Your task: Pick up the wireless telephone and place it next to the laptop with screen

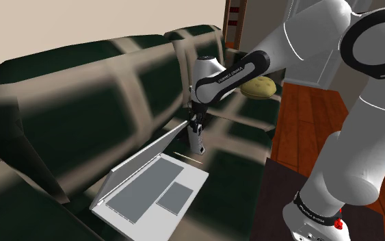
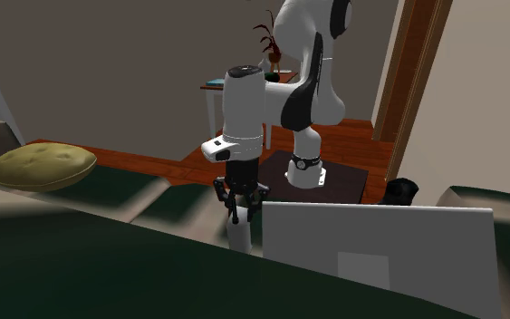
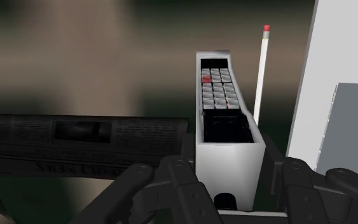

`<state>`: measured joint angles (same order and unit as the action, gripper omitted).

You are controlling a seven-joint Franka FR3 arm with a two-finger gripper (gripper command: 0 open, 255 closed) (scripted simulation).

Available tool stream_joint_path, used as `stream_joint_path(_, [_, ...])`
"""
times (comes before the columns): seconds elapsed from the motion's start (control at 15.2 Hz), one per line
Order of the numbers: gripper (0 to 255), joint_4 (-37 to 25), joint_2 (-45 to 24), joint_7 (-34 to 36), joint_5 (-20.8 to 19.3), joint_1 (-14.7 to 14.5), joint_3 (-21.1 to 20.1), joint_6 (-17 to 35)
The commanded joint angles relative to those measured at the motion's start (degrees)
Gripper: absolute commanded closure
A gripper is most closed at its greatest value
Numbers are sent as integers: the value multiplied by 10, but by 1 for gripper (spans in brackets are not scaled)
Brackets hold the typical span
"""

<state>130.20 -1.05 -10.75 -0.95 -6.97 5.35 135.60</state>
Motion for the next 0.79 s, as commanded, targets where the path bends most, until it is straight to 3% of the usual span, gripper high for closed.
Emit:
stream_joint_path(0.0, [255,1,0,0,0,0,0,2])
stream_joint_path(0.26, [255,1,0,0,0,0,0,2])
stream_joint_path(0.33, [0,1,0,0,0,0,0,2])
stream_joint_path(0.73, [0,-4,13,1,-1,0,0,-16])
